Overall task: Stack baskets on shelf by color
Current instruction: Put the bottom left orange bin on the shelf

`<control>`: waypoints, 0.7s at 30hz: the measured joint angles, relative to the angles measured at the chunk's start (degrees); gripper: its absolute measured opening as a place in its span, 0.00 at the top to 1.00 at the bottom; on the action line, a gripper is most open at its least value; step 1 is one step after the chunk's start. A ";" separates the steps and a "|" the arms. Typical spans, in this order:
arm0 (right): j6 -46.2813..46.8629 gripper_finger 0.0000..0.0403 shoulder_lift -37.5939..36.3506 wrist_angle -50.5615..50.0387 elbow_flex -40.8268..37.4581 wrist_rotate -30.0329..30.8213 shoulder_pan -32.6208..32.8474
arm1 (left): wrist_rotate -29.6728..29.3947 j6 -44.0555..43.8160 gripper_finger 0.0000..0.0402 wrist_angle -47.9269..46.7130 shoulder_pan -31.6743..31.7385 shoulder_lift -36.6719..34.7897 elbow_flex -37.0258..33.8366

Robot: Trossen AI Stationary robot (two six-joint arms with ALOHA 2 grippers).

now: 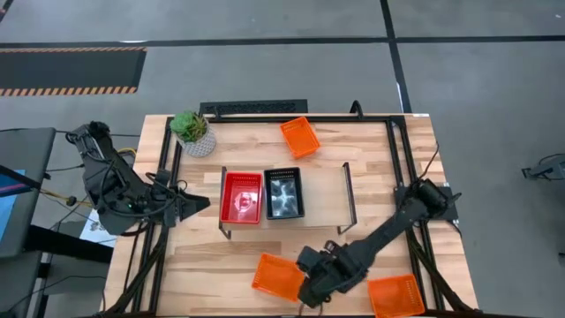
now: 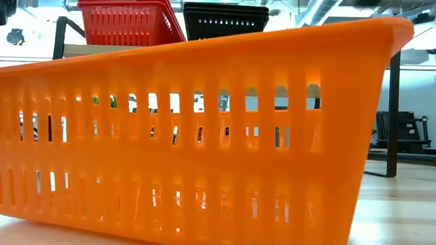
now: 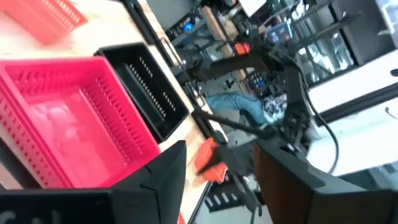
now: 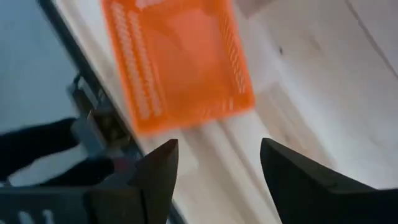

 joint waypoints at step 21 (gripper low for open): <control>-15.30 0.38 4.81 17.66 -9.56 1.08 -7.55 | 7.44 2.01 0.56 -1.47 0.01 -0.03 0.00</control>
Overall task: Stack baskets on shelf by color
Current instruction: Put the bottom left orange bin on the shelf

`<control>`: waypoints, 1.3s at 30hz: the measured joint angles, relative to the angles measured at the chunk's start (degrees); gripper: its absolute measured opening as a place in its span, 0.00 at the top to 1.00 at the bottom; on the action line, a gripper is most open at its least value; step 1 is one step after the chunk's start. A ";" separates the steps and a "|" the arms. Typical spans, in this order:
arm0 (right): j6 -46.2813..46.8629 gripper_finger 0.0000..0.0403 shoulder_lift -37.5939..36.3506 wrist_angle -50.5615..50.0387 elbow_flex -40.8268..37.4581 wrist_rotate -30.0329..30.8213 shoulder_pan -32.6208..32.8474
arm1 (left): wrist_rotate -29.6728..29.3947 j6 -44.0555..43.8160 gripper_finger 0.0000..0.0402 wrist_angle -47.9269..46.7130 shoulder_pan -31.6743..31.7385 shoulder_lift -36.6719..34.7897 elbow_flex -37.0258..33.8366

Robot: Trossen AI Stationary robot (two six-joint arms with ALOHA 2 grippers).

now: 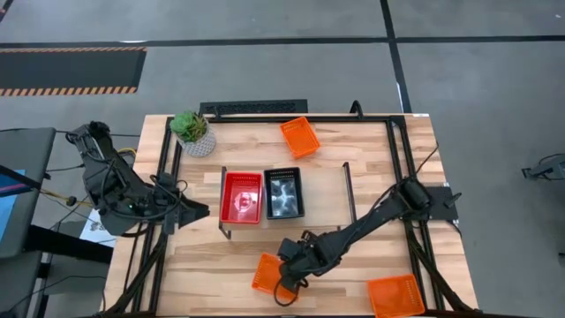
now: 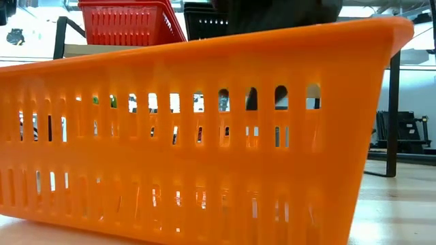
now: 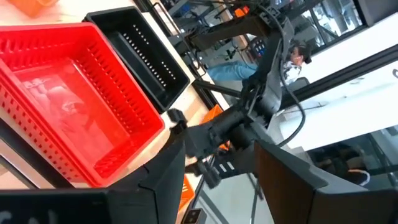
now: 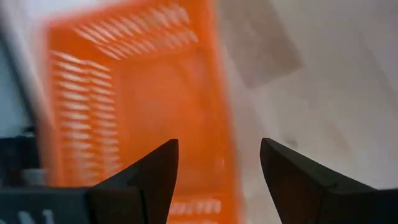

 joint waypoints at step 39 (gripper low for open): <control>40.10 0.98 -29.57 -19.82 0.22 27.23 11.44 | -0.07 -1.07 0.56 -1.04 0.01 -0.01 0.00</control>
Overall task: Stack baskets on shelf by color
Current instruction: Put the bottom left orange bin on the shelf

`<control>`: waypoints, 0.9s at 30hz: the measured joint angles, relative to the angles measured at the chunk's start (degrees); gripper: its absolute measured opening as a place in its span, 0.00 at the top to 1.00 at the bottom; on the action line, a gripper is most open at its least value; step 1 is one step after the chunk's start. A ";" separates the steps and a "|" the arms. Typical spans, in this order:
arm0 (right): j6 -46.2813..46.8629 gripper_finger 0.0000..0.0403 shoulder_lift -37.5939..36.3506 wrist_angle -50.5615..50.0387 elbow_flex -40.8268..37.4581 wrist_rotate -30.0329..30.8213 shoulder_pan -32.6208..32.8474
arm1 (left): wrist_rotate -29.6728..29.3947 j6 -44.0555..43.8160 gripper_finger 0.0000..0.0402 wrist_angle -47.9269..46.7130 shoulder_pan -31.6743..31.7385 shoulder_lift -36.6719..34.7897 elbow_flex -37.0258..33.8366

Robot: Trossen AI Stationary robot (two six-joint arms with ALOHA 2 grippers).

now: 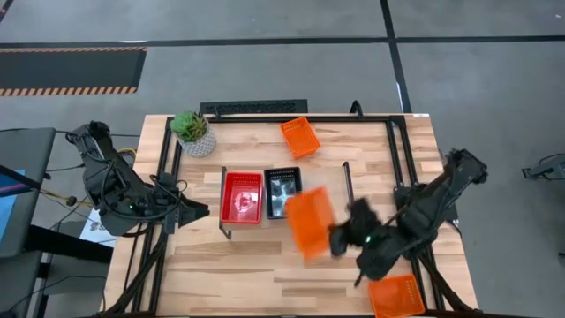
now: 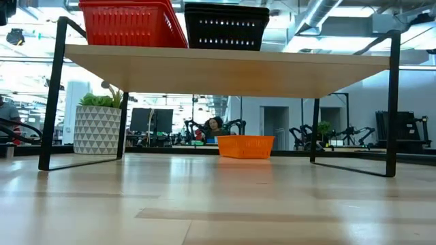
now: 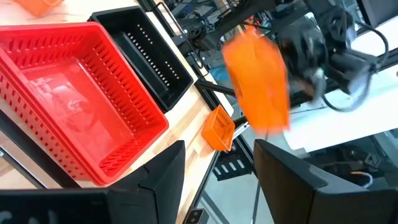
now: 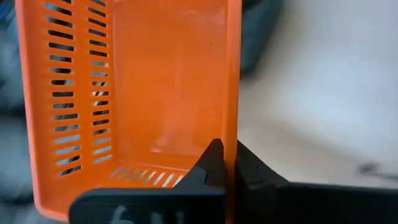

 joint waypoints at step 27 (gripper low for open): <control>2.17 0.98 -17.66 -11.43 -16.30 -12.63 -20.89 | 0.01 1.07 0.56 -0.30 -0.01 -0.03 0.00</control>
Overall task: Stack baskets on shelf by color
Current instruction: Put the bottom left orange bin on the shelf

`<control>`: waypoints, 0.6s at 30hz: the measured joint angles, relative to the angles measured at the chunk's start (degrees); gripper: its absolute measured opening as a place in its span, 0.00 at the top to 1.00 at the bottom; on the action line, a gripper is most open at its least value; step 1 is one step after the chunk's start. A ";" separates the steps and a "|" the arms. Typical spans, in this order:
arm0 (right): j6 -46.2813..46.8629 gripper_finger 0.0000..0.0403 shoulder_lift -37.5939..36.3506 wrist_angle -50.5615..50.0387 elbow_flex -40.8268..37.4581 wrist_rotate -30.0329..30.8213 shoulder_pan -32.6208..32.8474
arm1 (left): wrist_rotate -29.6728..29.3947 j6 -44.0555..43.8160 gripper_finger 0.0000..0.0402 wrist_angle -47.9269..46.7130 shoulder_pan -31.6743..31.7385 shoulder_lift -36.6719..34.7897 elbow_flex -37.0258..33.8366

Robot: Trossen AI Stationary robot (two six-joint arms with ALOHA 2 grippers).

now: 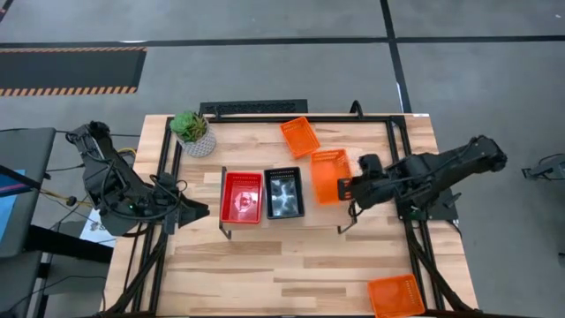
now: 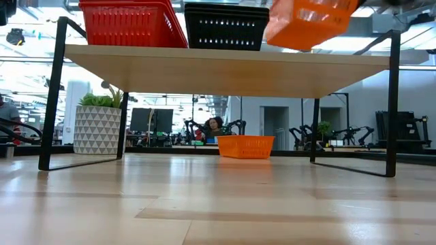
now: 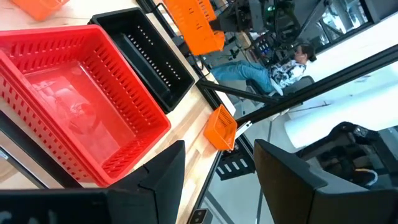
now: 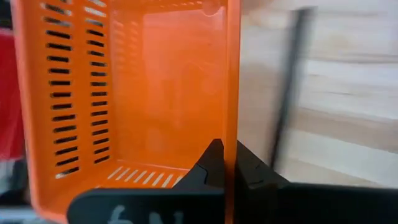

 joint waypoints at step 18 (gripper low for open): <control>1.65 0.95 6.76 12.41 -8.79 -6.87 -1.74 | -0.08 -0.82 0.56 0.03 -0.01 -0.01 0.00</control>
